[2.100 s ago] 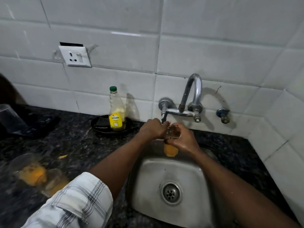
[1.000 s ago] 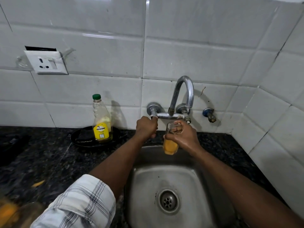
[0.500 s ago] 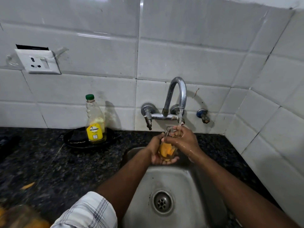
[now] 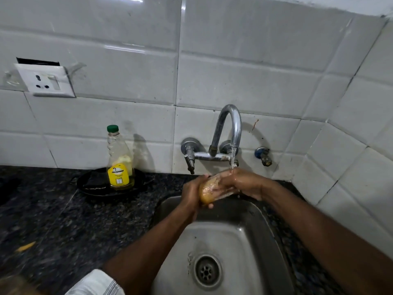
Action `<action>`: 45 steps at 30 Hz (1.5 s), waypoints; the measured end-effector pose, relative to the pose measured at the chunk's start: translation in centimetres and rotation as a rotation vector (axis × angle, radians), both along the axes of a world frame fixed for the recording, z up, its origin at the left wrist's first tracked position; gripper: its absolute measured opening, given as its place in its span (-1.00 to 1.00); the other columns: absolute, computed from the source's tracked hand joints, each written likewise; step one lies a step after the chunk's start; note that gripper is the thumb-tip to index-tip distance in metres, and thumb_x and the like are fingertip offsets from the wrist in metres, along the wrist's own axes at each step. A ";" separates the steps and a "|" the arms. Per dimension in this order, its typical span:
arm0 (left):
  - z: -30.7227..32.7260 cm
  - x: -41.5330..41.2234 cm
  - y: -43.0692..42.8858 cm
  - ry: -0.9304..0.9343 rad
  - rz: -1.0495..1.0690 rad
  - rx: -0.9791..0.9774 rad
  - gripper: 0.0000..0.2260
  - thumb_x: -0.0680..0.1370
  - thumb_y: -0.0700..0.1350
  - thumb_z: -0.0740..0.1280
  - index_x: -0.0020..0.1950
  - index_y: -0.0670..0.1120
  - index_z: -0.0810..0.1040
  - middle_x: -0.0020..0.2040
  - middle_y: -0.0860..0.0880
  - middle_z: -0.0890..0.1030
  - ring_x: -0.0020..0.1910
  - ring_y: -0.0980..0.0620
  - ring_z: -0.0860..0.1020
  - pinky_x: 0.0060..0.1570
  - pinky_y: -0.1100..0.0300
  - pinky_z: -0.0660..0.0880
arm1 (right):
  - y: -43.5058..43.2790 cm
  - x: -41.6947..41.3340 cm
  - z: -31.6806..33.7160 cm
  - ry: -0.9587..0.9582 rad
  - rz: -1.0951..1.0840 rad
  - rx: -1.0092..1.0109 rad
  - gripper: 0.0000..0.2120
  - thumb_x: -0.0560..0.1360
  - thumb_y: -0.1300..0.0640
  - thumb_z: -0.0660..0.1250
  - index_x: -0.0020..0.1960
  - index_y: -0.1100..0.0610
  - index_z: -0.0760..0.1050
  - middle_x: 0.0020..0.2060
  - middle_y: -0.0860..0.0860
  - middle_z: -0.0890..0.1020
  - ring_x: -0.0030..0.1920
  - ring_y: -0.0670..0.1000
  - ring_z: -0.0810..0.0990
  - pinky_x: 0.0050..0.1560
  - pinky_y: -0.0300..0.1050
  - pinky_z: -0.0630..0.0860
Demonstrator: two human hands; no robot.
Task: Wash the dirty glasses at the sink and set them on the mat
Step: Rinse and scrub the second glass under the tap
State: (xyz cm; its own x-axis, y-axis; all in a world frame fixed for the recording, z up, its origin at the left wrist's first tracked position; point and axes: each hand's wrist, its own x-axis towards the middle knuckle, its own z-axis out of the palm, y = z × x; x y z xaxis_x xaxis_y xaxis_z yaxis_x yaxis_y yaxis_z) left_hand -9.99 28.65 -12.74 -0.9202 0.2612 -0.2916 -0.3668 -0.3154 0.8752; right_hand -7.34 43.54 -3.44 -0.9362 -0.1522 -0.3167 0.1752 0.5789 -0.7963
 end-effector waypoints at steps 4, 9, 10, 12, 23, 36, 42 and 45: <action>0.4 -0.9 -0.7 -0.051 -0.010 -0.040 -0.69 0.60 0.00 0.23 -0.03 -0.23 0.61 -0.31 -0.21 0.63 -0.52 -0.08 0.52 -0.65 0.29 0.33 | -0.4 -0.8 0.5 -0.109 0.201 -0.003 -0.62 0.45 0.44 0.28 0.23 0.21 0.49 0.03 0.03 0.64 0.03 -0.05 0.62 0.14 -0.11 0.58; 0.9 -1.4 -1.6 -0.150 -0.254 -0.131 -0.58 0.63 0.07 0.10 0.01 -0.23 0.59 -0.32 -0.18 0.64 -0.50 -0.06 0.55 -0.64 0.28 0.38 | -0.6 -0.8 -0.9 0.038 0.467 0.201 -0.48 0.45 0.31 0.43 0.33 -0.06 0.48 0.19 -0.03 0.62 0.22 -0.03 0.59 0.28 0.08 0.51; 1.2 -1.1 -1.6 -0.125 -0.214 -0.099 -0.60 0.64 0.08 0.13 -0.01 -0.22 0.60 -0.28 -0.17 0.67 -0.45 -0.06 0.59 -0.58 0.24 0.46 | -0.5 -0.9 -1.1 0.048 0.428 0.185 -0.48 0.43 0.37 0.40 0.28 -0.08 0.51 0.15 -0.02 0.63 0.19 0.01 0.60 0.24 0.11 0.53; 1.2 -0.7 -1.4 0.002 -0.055 -0.035 -0.66 0.63 0.04 0.21 -0.04 -0.21 0.60 -0.17 -0.22 0.69 -0.32 -0.11 0.65 -0.45 0.16 0.55 | -0.1 -0.6 -1.3 0.014 0.279 0.078 -0.43 0.36 0.51 0.32 0.16 -0.07 0.53 0.05 0.00 0.64 0.09 0.05 0.60 0.09 0.03 0.61; 2.9 -0.5 -1.4 0.138 0.052 -0.132 -0.67 0.62 0.05 0.23 -0.07 -0.20 0.57 -0.21 -0.26 0.65 -0.39 -0.11 0.58 -0.56 0.25 0.41 | -0.1 -0.2 -0.2 0.365 0.503 0.322 -0.56 0.45 0.35 0.36 0.23 -0.02 0.52 0.12 0.04 0.62 0.14 0.07 0.60 0.21 0.11 0.54; 3.2 -0.1 -0.3 0.334 0.241 -0.326 -0.77 0.59 -0.06 0.30 -0.13 -0.17 0.62 -0.19 -0.23 0.64 -0.25 -0.24 0.61 -0.38 0.06 0.46 | 0.8 -0.7 0.2 0.326 0.442 0.249 -0.52 0.43 0.43 0.32 0.00 -0.17 0.59 -0.02 -0.04 0.66 0.02 0.02 0.63 0.09 0.04 0.61; 4.6 -0.5 -1.7 0.006 -0.156 -0.282 -0.64 0.63 0.10 0.17 0.00 -0.16 0.58 -0.21 -0.14 0.65 -0.37 -0.07 0.57 -0.52 0.22 0.44 | 0.7 -0.7 -1.0 0.397 0.506 0.447 -0.67 0.45 0.37 0.31 0.10 0.02 0.56 0.05 -0.01 0.62 0.02 -0.12 0.57 0.08 -0.21 0.54; 3.7 0.1 -0.1 0.447 0.328 -0.349 -0.79 0.60 -0.10 0.30 -0.12 -0.18 0.62 -0.22 -0.09 0.63 -0.21 -0.11 0.59 -0.23 0.01 0.56 | 1.0 -0.9 -0.1 0.409 0.441 0.387 -0.59 0.37 0.42 0.29 -0.04 -0.09 0.53 -0.09 -0.04 0.62 -0.06 -0.06 0.59 -0.11 -0.25 0.52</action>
